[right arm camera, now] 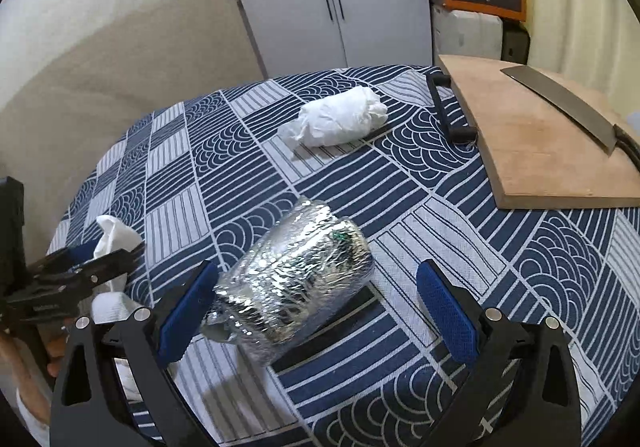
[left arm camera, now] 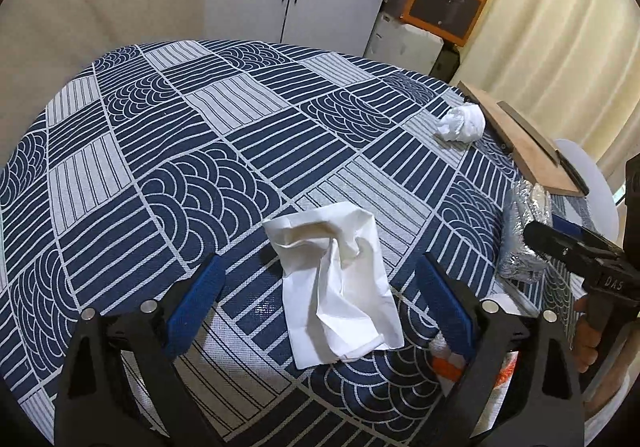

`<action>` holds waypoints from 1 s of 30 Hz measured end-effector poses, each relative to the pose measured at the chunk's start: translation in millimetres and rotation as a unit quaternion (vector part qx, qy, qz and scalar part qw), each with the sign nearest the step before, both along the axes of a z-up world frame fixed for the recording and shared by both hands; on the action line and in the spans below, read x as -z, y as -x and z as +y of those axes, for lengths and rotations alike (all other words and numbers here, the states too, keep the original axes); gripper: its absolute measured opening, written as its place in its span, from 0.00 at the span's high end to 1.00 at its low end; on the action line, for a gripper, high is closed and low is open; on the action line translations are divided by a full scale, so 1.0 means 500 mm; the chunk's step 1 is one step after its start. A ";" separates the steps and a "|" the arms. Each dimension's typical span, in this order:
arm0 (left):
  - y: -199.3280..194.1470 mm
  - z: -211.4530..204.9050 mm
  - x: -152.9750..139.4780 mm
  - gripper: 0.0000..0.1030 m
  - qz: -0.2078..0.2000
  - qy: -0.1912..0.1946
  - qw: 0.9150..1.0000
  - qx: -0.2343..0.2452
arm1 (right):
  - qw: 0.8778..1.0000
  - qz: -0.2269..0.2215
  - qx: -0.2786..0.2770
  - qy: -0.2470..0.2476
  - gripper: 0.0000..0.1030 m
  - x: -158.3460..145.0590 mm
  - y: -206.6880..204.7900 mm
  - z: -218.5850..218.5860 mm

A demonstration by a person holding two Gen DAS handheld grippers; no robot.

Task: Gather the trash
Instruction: 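Grasp the white tissue with the left tool while the right tool grasps the foil bundle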

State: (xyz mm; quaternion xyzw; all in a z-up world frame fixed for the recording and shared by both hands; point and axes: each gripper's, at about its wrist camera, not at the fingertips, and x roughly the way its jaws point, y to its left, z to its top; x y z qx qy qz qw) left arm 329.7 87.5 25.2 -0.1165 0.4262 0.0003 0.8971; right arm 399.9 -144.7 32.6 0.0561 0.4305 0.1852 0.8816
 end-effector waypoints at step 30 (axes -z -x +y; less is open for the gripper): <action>0.017 0.012 -0.018 0.50 -0.033 -0.054 0.998 -0.020 | 0.997 -0.063 -0.038 -0.028 0.38 -0.048 0.041 -0.012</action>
